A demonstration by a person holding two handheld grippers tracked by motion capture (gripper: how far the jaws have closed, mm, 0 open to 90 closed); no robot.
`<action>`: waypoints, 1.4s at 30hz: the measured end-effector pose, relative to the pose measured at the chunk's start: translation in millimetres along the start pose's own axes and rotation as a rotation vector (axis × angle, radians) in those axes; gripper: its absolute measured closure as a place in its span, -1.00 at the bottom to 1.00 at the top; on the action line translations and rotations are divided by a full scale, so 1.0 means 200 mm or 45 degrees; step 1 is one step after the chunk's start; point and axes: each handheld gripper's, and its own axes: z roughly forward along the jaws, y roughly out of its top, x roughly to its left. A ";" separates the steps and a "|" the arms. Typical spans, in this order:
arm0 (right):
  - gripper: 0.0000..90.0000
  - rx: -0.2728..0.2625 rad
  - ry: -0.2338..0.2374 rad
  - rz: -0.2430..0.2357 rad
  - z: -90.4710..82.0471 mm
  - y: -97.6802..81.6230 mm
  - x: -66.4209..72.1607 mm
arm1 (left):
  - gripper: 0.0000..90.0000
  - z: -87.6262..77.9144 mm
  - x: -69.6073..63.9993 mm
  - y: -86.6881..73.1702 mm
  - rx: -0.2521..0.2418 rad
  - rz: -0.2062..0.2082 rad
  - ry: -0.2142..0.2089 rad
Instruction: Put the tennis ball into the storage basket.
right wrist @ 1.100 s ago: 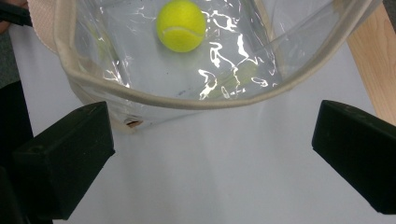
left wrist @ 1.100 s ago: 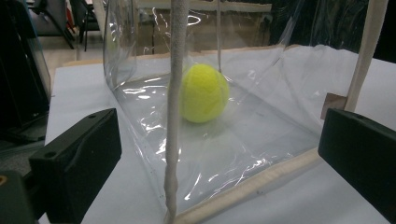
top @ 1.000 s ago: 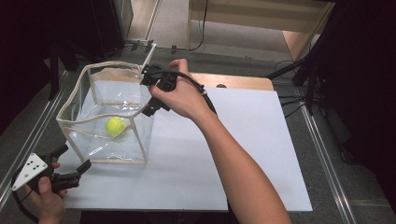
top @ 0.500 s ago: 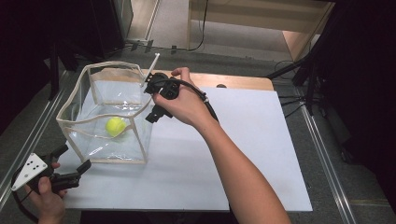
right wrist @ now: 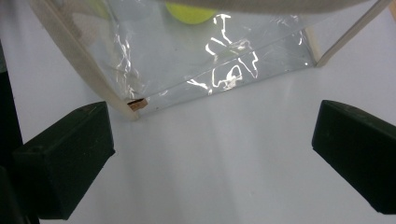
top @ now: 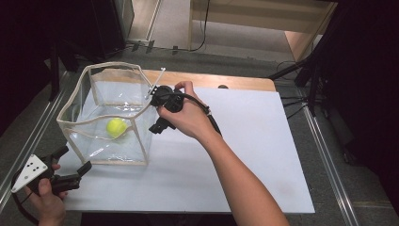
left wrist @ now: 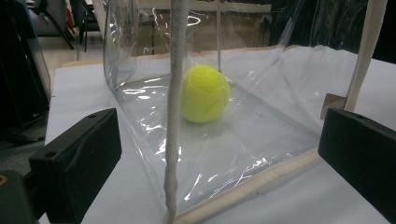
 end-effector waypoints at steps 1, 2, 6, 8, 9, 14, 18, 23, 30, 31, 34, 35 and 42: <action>-1.00 -0.003 0.000 -0.003 0.01 -0.01 0.00 | -1.00 0.00 0.00 0.00 0.000 0.000 0.000; -1.00 -0.007 -0.003 0.003 0.01 -0.02 0.01 | -1.00 0.00 0.00 0.00 0.002 0.000 -0.001; -1.00 -0.019 0.000 0.004 0.03 -0.06 0.01 | -1.00 0.00 0.00 0.00 0.000 0.000 0.001; -1.00 -0.027 0.001 0.019 0.04 -0.08 0.02 | -1.00 0.00 0.00 0.00 0.000 0.000 0.001; -1.00 -0.026 -0.002 0.018 0.05 -0.09 0.02 | -1.00 0.00 0.00 0.00 0.000 0.000 0.001; -1.00 -0.039 -0.002 0.029 0.08 -0.14 0.04 | -1.00 0.00 0.00 0.00 0.000 0.000 0.001; -1.00 -0.048 0.001 0.047 0.10 -0.19 0.05 | -1.00 0.00 0.00 0.00 0.000 0.002 0.002; -1.00 -0.072 0.006 0.057 0.13 -0.24 0.05 | -1.00 0.00 0.00 0.00 0.000 0.002 0.002; -1.00 -0.120 0.003 0.064 0.16 -0.31 0.07 | -1.00 0.00 0.00 0.00 0.000 0.003 0.002; -1.00 -0.113 0.000 0.070 0.17 -0.32 0.07 | -1.00 0.00 0.00 0.00 0.000 0.002 0.002; -1.00 -0.130 0.001 0.080 0.17 -0.34 0.07 | -1.00 0.00 0.00 0.00 -0.003 -0.001 -0.001; -1.00 -0.148 0.003 0.072 0.18 -0.35 0.07 | -1.00 0.00 0.00 0.00 -0.004 -0.001 0.000; -1.00 -0.209 -0.018 0.099 0.19 -0.43 0.07 | -1.00 0.00 0.00 0.00 -0.003 -0.009 0.001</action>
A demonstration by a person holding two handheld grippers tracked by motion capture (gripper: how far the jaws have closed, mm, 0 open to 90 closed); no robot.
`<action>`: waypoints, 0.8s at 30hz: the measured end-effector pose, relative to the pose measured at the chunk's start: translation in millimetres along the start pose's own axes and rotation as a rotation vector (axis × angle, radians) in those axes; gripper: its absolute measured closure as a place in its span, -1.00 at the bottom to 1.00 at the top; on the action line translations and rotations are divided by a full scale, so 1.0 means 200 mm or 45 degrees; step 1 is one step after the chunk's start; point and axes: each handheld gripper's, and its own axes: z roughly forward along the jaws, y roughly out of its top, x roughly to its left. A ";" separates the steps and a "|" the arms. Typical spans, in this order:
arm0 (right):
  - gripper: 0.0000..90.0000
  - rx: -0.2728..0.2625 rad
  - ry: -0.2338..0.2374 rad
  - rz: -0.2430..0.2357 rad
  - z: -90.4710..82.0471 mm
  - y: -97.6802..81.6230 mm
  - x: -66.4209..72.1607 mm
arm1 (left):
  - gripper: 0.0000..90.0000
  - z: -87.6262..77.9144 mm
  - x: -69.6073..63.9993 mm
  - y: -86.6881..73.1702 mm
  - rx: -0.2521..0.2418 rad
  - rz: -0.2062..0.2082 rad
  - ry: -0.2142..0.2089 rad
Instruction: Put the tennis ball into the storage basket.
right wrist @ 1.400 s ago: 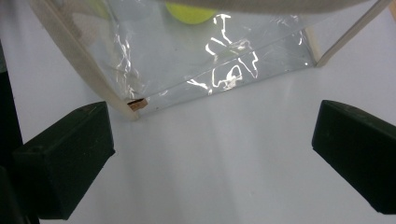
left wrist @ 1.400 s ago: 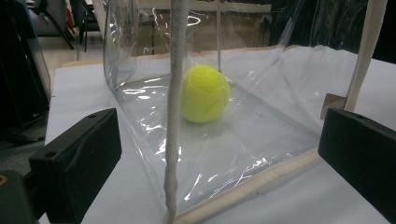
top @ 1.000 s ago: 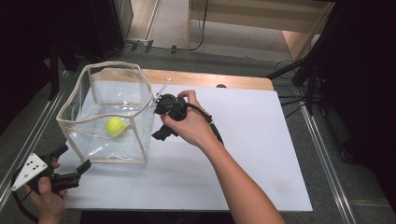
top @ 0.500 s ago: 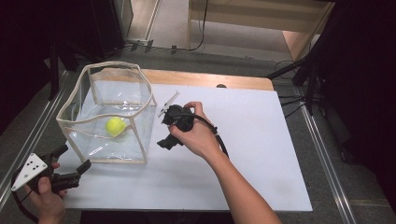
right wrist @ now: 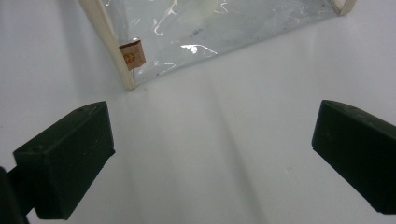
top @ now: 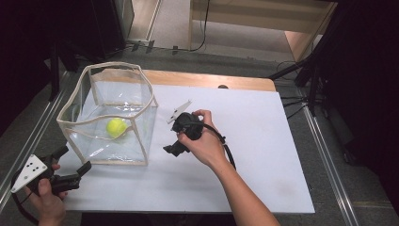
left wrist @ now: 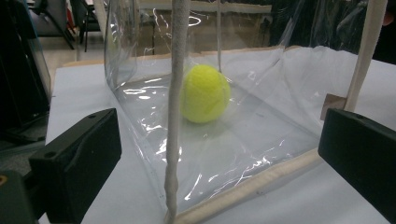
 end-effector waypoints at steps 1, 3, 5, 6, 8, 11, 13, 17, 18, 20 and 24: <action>-1.00 -0.007 0.001 -0.003 0.00 -0.01 0.00 | -1.00 0.00 0.00 0.00 0.000 -0.001 0.000; -1.00 -0.024 0.005 0.006 0.01 -0.04 0.00 | -1.00 0.00 0.00 0.00 -0.001 -0.001 0.001; -1.00 -0.032 0.000 0.015 0.01 -0.07 0.00 | -1.00 0.00 0.00 0.00 0.000 0.000 0.001; -1.00 -0.037 0.000 0.022 0.02 -0.09 0.00 | -1.00 0.00 0.00 0.00 0.000 0.000 0.000; -1.00 -0.046 0.004 0.033 0.02 -0.12 0.00 | -1.00 0.00 0.00 0.00 0.000 0.001 0.000; -1.00 -0.065 -0.002 0.056 0.03 -0.17 -0.01 | -1.00 0.00 0.00 0.00 0.001 0.001 0.000; -1.00 -0.083 -0.001 0.074 0.03 -0.20 -0.01 | -1.00 0.00 0.00 0.00 0.001 0.002 0.001; -1.00 -0.120 -0.012 0.092 0.03 -0.27 -0.02 | -1.00 0.00 0.00 0.00 0.002 0.002 0.001; -1.00 -0.130 -0.014 0.096 0.03 -0.29 -0.02 | -1.00 0.00 0.00 0.00 0.000 0.002 0.001; -1.00 -0.139 -0.022 0.124 0.03 -0.32 -0.02 | -1.00 0.00 0.00 0.00 0.001 0.003 0.002; -1.00 -0.171 -0.031 0.150 0.02 -0.38 -0.03 | -1.00 0.00 0.00 0.00 0.000 0.004 0.002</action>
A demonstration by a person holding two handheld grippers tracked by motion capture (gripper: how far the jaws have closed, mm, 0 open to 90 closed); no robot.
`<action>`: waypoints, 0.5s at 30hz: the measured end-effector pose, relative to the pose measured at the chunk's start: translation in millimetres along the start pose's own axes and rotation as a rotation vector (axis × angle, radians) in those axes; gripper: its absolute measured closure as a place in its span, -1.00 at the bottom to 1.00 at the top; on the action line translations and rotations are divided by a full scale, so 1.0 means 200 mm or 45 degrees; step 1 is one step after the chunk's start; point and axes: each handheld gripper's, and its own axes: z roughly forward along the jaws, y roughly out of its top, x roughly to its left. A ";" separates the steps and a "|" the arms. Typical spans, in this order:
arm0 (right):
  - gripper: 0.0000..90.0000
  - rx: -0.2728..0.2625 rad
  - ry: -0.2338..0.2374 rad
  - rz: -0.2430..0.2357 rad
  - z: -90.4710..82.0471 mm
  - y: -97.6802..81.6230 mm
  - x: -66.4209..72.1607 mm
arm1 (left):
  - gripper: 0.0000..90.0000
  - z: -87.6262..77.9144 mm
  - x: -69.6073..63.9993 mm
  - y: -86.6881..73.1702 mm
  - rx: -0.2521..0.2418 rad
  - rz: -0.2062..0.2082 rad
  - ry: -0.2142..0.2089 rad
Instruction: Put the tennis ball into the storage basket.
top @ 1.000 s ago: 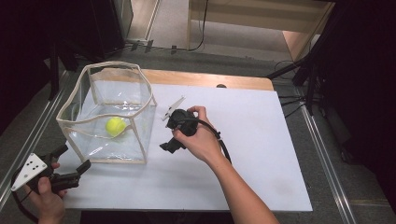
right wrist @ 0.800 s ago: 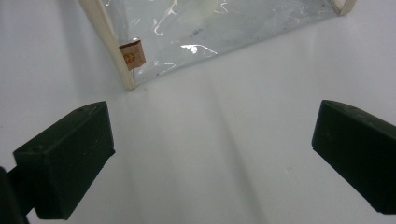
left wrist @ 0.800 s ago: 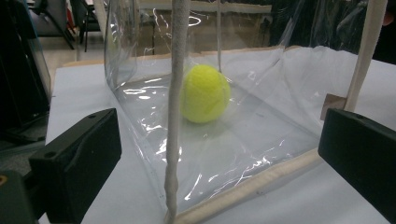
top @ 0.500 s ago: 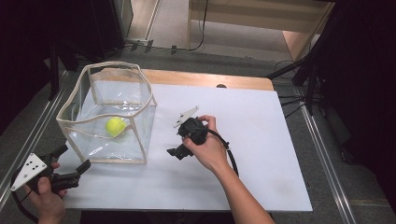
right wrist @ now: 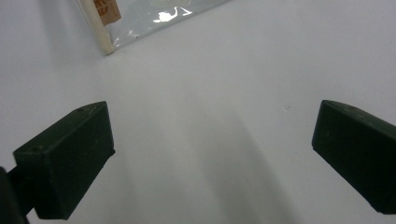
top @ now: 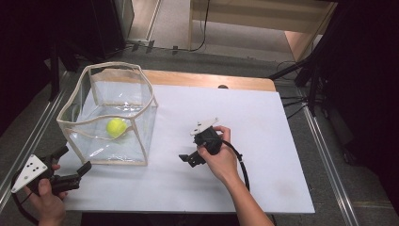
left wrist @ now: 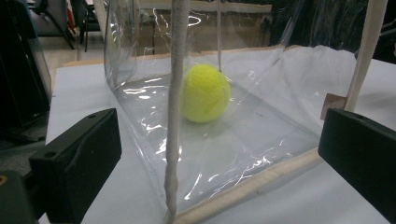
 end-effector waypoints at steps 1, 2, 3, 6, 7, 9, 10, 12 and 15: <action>-1.00 -0.002 0.003 0.009 0.00 -0.01 0.00 | -1.00 0.00 0.00 0.00 0.002 0.006 -0.001; -1.00 -0.010 -0.001 0.008 -0.01 -0.03 0.00 | -1.00 0.00 0.00 0.00 0.002 0.007 0.000; -1.00 -0.019 -0.003 0.015 -0.01 -0.04 0.00 | -1.00 0.00 0.00 0.00 0.002 0.007 0.001; -1.00 -0.043 -0.009 0.017 -0.03 -0.07 -0.01 | -1.00 0.00 0.00 0.00 0.002 0.007 0.001; -1.00 -0.054 -0.013 0.017 -0.03 -0.08 -0.01 | -1.00 0.00 0.00 0.00 0.002 0.007 0.000; -1.00 -0.076 -0.017 0.018 -0.04 -0.11 -0.01 | -1.00 0.00 0.00 0.00 0.003 0.003 0.000; -1.00 -0.080 -0.019 0.023 -0.04 -0.12 -0.01 | -1.00 0.00 0.00 0.00 0.004 0.004 -0.001; -1.00 -0.085 -0.030 0.033 -0.05 -0.14 -0.01 | -1.00 0.00 0.00 0.00 0.006 0.005 0.000; -1.00 -0.113 -0.042 0.029 -0.08 -0.18 -0.02 | -1.00 0.00 0.00 0.00 0.007 0.006 0.000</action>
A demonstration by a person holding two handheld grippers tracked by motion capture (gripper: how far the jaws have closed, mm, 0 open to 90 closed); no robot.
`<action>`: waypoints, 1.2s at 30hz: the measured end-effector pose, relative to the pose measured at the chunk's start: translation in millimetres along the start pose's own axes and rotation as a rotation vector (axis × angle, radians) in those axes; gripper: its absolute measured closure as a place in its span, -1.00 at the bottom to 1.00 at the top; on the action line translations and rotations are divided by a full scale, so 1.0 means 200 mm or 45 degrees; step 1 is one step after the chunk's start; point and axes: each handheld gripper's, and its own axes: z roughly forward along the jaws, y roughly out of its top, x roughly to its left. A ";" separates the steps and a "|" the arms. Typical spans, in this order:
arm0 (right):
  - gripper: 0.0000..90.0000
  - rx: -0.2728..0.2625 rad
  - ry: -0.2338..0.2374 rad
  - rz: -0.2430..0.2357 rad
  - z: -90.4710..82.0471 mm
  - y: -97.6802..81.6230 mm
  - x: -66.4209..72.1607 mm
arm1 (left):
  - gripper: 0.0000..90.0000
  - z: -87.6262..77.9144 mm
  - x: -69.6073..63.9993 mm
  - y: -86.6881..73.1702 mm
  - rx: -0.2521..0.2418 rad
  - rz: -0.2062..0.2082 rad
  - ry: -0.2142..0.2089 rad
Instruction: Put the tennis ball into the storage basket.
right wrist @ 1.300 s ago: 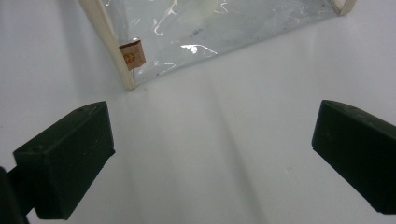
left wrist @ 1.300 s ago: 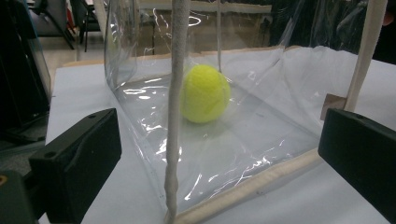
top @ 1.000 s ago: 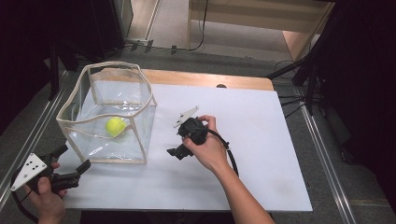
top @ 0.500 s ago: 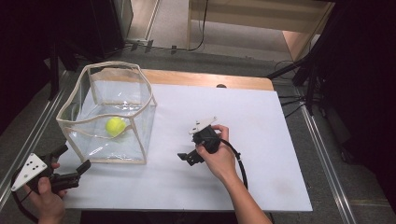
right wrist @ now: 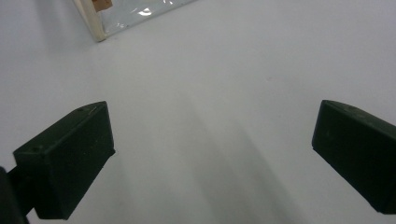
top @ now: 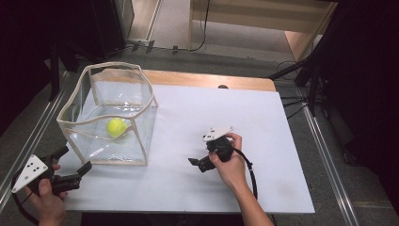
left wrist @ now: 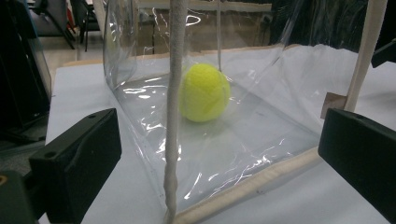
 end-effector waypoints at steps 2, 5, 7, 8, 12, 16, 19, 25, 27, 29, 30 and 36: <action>-1.00 -0.011 -0.016 0.005 -0.02 -0.02 0.00 | -1.00 0.00 0.00 0.00 0.001 -0.001 0.000; -1.00 -0.029 -0.035 0.016 -0.04 -0.06 -0.01 | -1.00 0.00 0.00 0.00 0.001 -0.001 0.001; -1.00 -0.044 -0.045 0.026 -0.05 -0.08 -0.01 | -1.00 0.00 0.00 0.00 0.000 -0.001 0.001; -1.00 -0.047 -0.050 0.038 -0.06 -0.09 -0.02 | -1.00 0.00 0.00 0.00 0.001 -0.001 0.001; -1.00 -0.069 -0.070 0.053 -0.09 -0.14 -0.03 | -1.00 0.00 0.00 0.00 -0.001 -0.002 0.002; -1.00 -0.086 -0.079 0.064 -0.11 -0.17 -0.03 | -1.00 0.00 0.00 0.00 0.000 -0.002 0.001; -1.00 -0.093 -0.090 0.074 -0.13 -0.20 -0.04 | -1.00 0.00 0.00 0.00 0.002 0.000 0.002; -1.00 -0.118 -0.108 0.091 -0.16 -0.26 -0.04 | -1.00 0.00 -0.01 0.00 0.002 -0.003 0.003; -1.00 -0.125 -0.115 0.097 -0.18 -0.28 -0.04 | -1.00 0.00 -0.01 0.00 0.002 -0.002 0.004; -1.00 -0.135 -0.125 0.106 -0.19 -0.30 -0.04 | -1.00 0.00 -0.01 0.00 0.004 -0.002 0.004; -1.00 -0.144 -0.132 0.110 -0.20 -0.31 -0.05 | -1.00 0.00 -0.01 0.00 0.004 0.000 0.003; -1.00 -0.171 -0.153 0.130 -0.25 -0.37 -0.05 | -1.00 0.00 -0.01 0.00 0.005 0.003 0.002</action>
